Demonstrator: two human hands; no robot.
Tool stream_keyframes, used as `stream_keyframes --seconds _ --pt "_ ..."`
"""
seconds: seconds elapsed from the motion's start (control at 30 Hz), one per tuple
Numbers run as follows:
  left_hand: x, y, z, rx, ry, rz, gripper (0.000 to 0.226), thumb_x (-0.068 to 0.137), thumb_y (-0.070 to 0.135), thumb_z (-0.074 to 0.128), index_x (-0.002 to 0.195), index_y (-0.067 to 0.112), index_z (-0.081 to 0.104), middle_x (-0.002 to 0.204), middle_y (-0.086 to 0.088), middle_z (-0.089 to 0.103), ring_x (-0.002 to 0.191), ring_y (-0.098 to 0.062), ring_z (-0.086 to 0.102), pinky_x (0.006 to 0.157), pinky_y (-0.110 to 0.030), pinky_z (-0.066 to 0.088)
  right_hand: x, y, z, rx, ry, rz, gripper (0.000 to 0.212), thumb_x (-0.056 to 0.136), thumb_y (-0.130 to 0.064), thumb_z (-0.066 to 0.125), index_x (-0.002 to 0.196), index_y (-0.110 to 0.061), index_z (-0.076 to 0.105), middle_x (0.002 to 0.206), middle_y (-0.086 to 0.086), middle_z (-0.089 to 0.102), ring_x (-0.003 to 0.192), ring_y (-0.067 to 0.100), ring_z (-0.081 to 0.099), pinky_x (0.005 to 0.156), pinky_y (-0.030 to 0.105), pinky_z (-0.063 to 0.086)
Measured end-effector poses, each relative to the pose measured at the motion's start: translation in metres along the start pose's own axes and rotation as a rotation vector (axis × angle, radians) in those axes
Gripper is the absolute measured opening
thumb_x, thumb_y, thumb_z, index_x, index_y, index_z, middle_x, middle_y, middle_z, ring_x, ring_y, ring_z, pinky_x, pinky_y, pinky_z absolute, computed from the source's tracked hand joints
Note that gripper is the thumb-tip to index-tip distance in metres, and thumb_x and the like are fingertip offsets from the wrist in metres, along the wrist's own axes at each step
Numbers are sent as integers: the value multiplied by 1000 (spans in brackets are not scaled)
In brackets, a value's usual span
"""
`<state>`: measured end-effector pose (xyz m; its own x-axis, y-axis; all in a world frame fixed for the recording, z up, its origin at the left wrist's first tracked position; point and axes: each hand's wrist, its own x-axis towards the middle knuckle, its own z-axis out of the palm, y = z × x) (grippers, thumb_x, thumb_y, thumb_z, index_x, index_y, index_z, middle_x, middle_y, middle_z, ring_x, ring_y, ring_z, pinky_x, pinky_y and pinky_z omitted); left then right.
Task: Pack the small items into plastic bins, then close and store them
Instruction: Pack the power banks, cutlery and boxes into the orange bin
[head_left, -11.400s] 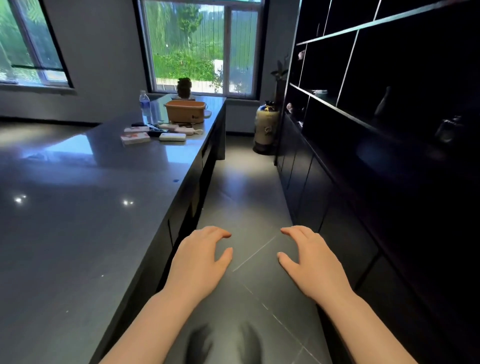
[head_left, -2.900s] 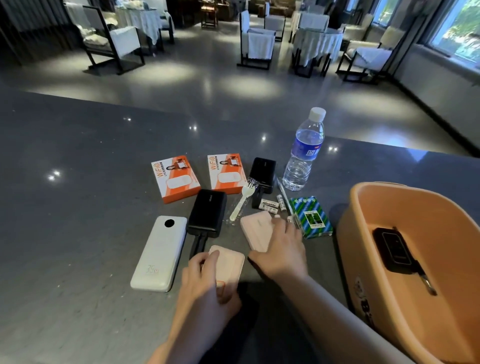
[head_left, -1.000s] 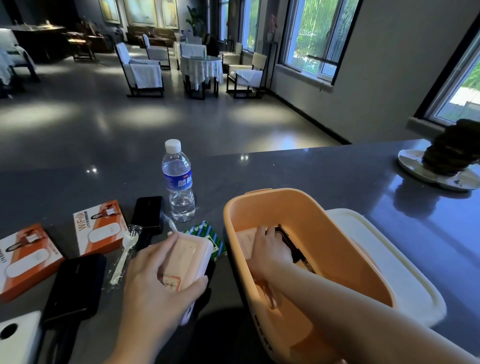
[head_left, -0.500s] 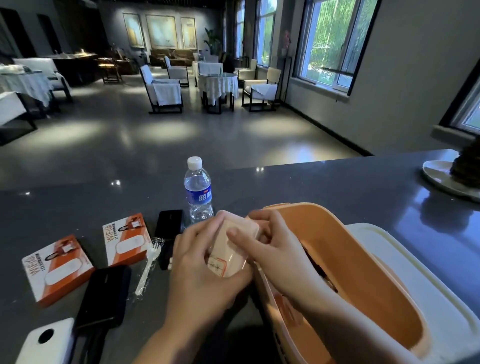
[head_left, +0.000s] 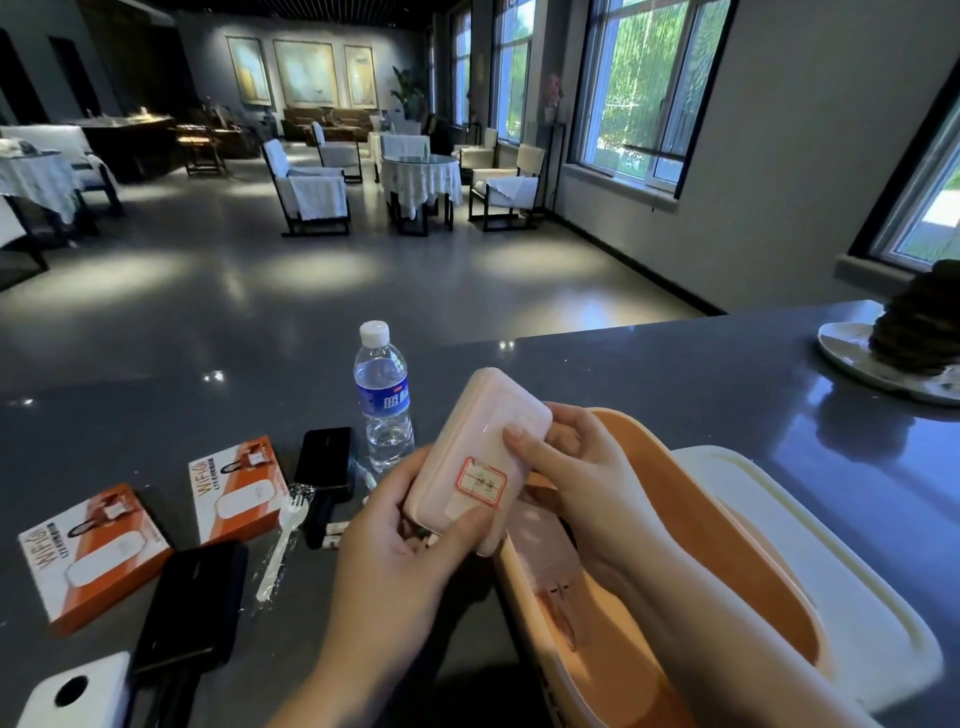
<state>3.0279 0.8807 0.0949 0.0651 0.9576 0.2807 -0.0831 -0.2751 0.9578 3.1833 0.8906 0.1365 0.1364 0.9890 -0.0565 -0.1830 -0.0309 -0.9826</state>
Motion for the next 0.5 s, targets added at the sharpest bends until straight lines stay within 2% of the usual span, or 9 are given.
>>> stream_keyframes --seconds 0.1,0.17,0.23,0.27,0.33,0.4,0.43,0.5 --pt "-3 -2 7 157 86 129 56 72 14 80 111 49 60 109 22 67 98 1 65 77 -17 53 -7 8 14 -35 58 -72 67 61 -43 82 118 -25 51 108 -5 67 92 7 70 68 27 59" --pt "-4 -3 13 269 113 203 65 72 17 81 113 60 54 114 31 62 104 6 60 83 -22 54 -9 10 20 23 52 -117 77 52 -46 86 118 -29 50 106 -5 68 93 7 70 69 24 58" --pt "-3 -4 18 310 99 210 65 70 31 80 120 60 50 118 32 59 109 7 58 88 -32 53 -8 6 18 -5 80 -132 80 49 -48 87 119 -28 53 106 -2 69 93 11 70 72 29 59" --pt "-2 -4 21 317 68 194 65 69 40 77 123 59 47 120 32 58 109 7 57 88 -32 53 -6 3 14 -31 98 -139 78 50 -47 87 119 -28 55 104 -2 70 91 12 71 72 30 59" --pt "1 -6 21 336 -31 180 66 68 53 71 128 58 43 121 33 57 109 9 57 89 -26 51 4 -4 1 -113 156 -190 67 52 -42 91 111 -32 61 92 -7 70 83 6 70 66 23 57" --pt "3 -12 18 382 -92 171 59 75 64 60 130 56 41 122 34 55 112 10 54 90 -23 48 18 -11 -16 -289 246 -212 71 46 -48 88 109 -38 59 88 -11 67 77 0 67 56 16 53" --pt "3 -16 15 398 -95 158 51 80 65 54 129 57 40 123 36 53 114 11 52 92 -23 47 26 -12 -26 -403 281 -179 83 42 -54 84 117 -39 53 91 -12 64 78 1 66 58 19 55" --pt "4 -29 11 420 -84 105 36 88 60 47 123 64 39 122 43 49 117 15 46 95 -24 42 43 -7 -43 -673 319 -68 99 37 -63 75 125 -40 38 99 -13 60 90 12 65 75 36 56"
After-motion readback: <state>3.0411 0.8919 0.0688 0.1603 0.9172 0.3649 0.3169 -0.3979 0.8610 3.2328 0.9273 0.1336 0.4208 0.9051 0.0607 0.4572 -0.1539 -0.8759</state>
